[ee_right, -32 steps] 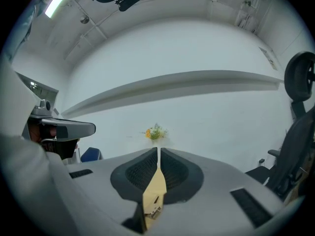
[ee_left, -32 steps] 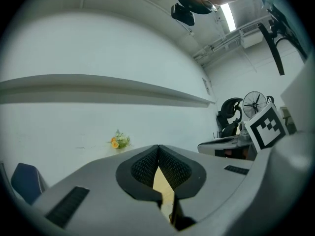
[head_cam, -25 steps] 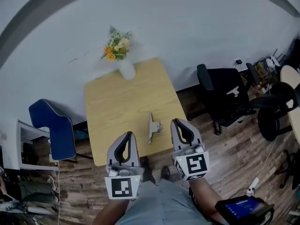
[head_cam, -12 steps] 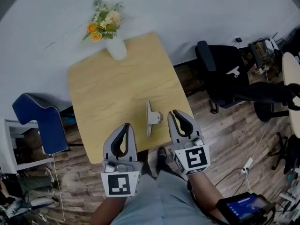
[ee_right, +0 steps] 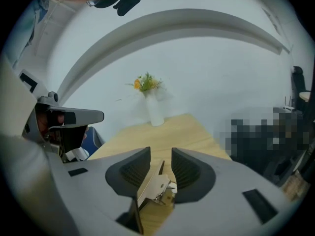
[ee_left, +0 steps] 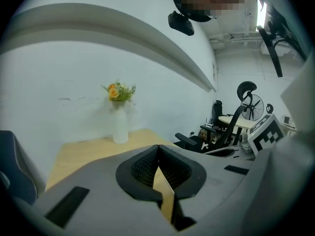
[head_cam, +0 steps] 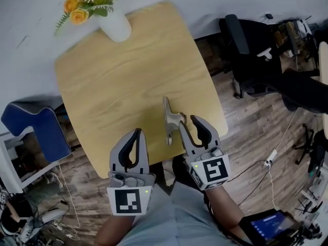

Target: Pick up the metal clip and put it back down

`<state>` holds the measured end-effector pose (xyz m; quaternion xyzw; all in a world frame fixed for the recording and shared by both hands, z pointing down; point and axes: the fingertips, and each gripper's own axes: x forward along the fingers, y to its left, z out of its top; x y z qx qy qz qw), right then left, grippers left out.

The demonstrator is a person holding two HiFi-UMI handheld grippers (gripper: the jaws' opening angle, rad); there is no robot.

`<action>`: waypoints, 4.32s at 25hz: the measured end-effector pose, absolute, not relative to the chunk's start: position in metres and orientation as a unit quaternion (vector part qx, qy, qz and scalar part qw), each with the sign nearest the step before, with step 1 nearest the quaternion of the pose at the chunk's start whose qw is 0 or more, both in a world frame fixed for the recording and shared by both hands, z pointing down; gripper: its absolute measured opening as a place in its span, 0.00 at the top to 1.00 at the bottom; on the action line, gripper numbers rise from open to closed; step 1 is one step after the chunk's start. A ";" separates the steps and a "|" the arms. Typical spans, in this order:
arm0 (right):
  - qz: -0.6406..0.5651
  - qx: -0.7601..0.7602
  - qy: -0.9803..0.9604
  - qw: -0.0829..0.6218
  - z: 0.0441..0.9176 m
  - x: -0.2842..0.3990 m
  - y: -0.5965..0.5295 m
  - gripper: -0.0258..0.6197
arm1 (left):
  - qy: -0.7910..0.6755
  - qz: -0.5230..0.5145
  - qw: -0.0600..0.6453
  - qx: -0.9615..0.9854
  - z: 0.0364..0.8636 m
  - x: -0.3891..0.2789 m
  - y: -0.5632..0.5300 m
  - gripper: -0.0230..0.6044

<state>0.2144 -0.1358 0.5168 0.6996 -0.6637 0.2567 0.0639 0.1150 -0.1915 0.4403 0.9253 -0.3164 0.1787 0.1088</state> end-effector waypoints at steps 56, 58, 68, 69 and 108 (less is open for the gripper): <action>0.114 0.665 -0.735 0.070 0.358 0.168 -0.171 0.88 | -0.435 0.037 0.031 0.899 0.294 0.026 -0.185 0.93; 0.106 0.653 -0.747 0.071 0.352 0.158 -0.182 0.88 | -0.452 0.033 0.028 0.891 0.290 0.014 -0.191 0.93; 0.091 0.579 -0.806 0.082 0.346 0.072 -0.221 0.88 | -0.535 0.033 0.028 0.844 0.289 -0.075 -0.201 0.93; 0.092 0.570 -0.812 0.084 0.348 0.062 -0.224 0.88 | -0.541 0.033 0.026 0.840 0.290 -0.083 -0.201 0.93; 0.232 0.383 -0.872 0.199 0.560 -0.144 -0.301 0.88 | -0.650 0.132 0.185 0.725 0.460 -0.251 -0.267 0.93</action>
